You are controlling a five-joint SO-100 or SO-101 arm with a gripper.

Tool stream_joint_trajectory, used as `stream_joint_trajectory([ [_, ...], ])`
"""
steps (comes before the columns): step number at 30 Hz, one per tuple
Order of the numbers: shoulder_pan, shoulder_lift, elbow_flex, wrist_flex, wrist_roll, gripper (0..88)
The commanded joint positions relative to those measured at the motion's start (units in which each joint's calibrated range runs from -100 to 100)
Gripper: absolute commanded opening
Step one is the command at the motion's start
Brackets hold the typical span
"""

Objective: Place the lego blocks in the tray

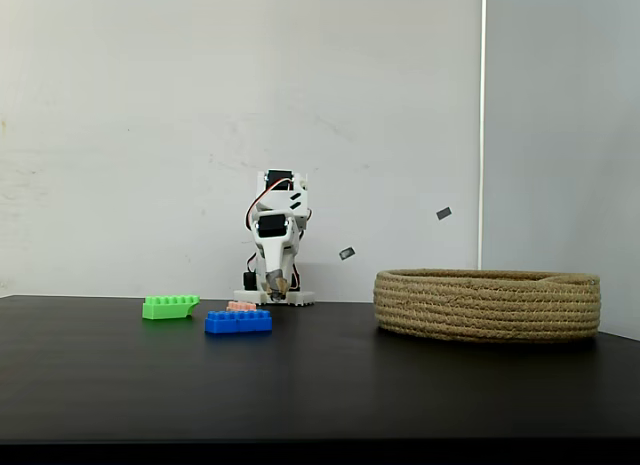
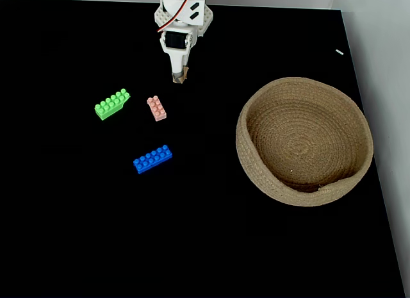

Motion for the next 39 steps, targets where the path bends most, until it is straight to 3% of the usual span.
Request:
stream_joint_trajectory([
  [1, 5.46, -0.49, -0.63, -0.24, 0.29, 0.1],
  [39, 5.88, -0.49, -0.63, -0.24, 0.44, 0.1],
])
